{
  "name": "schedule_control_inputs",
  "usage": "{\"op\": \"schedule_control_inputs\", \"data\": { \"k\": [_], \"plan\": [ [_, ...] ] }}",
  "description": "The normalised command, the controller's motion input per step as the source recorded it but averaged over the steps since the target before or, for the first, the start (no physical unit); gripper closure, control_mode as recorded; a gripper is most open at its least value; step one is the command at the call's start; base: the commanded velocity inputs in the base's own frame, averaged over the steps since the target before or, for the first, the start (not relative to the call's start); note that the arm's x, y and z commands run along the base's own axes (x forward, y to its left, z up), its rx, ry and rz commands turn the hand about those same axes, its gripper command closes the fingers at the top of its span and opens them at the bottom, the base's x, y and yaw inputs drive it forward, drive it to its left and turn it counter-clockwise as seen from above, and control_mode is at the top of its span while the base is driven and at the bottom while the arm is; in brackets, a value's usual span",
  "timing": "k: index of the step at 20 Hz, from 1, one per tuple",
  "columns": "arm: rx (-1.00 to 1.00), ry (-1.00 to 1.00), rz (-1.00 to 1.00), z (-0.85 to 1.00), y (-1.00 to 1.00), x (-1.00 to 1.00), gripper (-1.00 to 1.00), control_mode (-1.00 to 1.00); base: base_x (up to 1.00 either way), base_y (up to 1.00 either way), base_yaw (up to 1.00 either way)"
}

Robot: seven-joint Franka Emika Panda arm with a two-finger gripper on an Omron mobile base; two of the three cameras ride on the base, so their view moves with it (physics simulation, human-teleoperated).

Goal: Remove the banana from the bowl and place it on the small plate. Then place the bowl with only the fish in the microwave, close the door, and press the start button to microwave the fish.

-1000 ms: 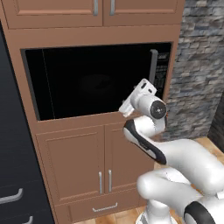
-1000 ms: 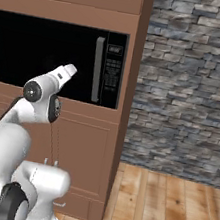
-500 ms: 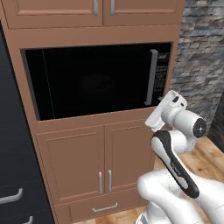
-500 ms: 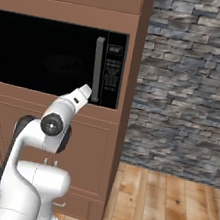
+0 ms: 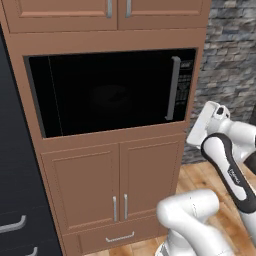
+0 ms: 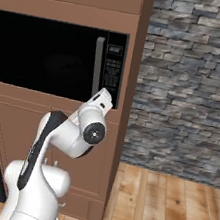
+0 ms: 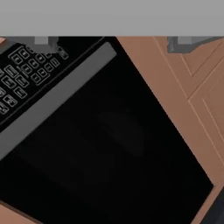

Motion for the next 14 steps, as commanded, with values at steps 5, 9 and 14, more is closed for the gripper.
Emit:
{"op": "schedule_control_inputs", "data": {
  "k": [5, 9, 14],
  "plan": [
    [0.0, 0.0, 0.12, -0.09, 0.0, 0.21, -1.0, -1.0, 0.0, 0.0, 0.0],
    [0.0, 0.0, 0.1, -0.01, 0.0, 0.11, -1.0, -1.0, 0.0, 0.0, 0.0],
    [0.0, 0.01, 0.03, 0.0, 0.0, 0.03, -1.0, -1.0, 0.0, 0.0, 0.0]
  ]
}}
